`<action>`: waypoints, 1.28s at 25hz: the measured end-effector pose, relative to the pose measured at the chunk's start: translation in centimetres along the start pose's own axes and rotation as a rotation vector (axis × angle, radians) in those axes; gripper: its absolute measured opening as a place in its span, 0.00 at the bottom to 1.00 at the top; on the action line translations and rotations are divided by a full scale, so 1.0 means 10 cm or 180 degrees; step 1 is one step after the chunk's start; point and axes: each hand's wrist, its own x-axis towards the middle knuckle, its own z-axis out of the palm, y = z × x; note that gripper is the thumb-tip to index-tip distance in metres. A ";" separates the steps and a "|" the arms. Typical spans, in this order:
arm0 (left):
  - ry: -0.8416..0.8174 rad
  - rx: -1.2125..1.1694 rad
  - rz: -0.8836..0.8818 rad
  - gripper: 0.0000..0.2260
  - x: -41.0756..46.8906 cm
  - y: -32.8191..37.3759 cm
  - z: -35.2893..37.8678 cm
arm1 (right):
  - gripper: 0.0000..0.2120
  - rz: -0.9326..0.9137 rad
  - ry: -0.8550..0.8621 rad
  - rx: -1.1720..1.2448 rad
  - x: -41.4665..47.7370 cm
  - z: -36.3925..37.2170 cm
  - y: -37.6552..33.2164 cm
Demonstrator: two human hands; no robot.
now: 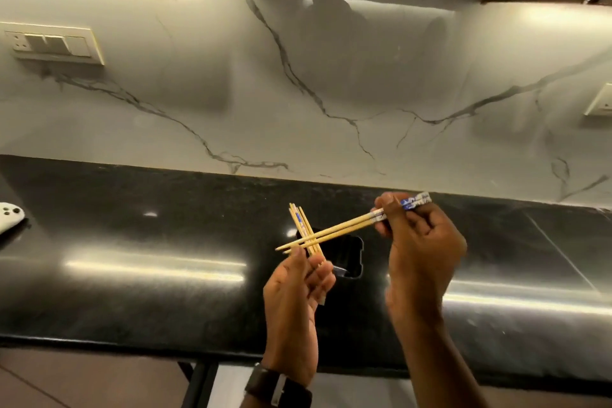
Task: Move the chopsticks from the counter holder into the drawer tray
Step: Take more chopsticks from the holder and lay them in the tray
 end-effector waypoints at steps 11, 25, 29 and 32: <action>0.1997 0.0098 -0.1624 0.12 -0.69 -1.10 -1.41 | 0.13 0.4460 0.1005 0.0145 -1.66 -1.57 1.51; 0.2065 0.0215 -0.2816 0.19 -0.44 -1.32 -1.86 | 0.12 0.4876 0.0650 -0.0847 -1.71 -1.76 2.17; 0.2004 0.0150 -0.2897 0.15 -0.45 -1.23 -1.79 | 0.11 0.4659 0.0649 -0.0915 -1.71 -1.73 2.10; 0.1823 0.0101 -0.2754 0.09 -0.38 -1.14 -1.68 | 0.08 0.4121 0.0640 -0.1451 -1.65 -1.56 1.91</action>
